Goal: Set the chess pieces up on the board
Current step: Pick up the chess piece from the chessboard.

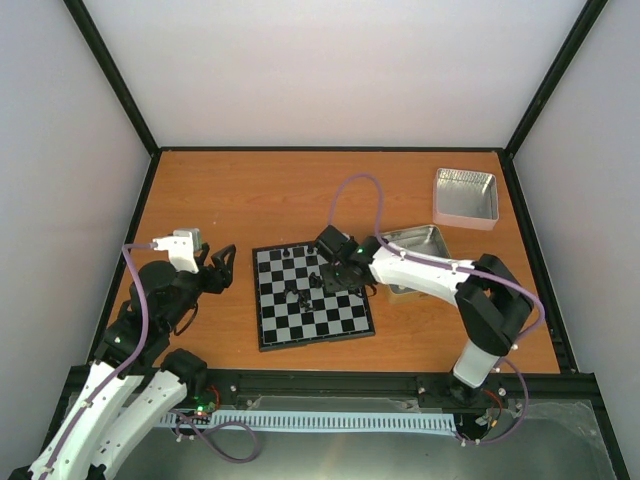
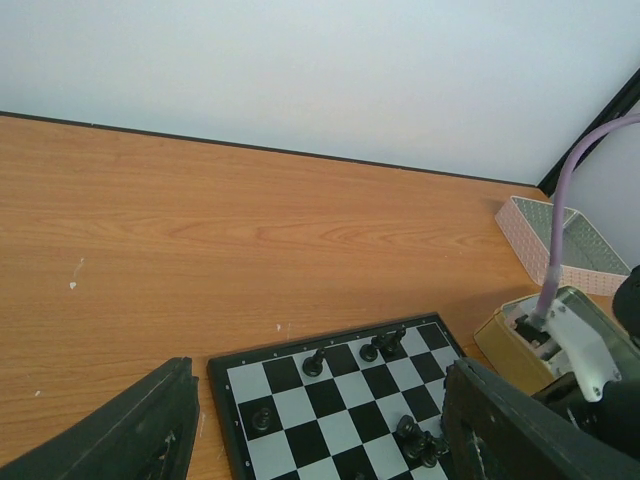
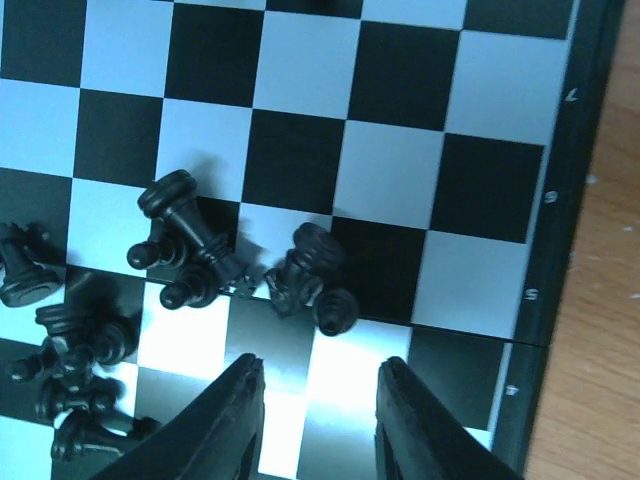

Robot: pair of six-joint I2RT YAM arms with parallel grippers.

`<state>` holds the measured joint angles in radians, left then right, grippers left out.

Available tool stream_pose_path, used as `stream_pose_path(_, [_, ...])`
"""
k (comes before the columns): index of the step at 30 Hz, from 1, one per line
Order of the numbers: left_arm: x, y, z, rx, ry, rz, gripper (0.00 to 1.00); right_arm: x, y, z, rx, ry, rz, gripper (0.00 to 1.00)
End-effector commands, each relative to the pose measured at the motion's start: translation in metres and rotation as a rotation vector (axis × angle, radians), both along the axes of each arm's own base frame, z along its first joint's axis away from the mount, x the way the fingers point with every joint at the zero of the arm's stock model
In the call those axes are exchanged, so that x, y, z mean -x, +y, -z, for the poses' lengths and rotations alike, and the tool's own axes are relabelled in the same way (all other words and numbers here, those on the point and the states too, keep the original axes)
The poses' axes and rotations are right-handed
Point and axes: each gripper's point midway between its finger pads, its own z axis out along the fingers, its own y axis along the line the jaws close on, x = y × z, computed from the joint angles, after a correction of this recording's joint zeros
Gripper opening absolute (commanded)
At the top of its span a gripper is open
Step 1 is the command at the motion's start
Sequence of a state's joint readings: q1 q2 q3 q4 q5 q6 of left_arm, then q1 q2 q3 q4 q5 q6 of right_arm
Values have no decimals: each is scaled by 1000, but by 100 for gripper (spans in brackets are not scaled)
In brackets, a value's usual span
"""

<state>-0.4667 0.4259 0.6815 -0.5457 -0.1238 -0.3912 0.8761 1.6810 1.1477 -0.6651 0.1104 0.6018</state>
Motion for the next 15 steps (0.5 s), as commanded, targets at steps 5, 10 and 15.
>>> stream_pose_path(5, [3,-1,-7,17,-26,12,68,-2,13,23,47,5,1,23])
stream_pose_path(10, [3,-1,-7,17,-28,11,69,-11,14,26,81,-15,4,22])
stream_pose_path(15, [3,-2,-6,15,-24,13,69,-17,15,26,101,-32,3,19])
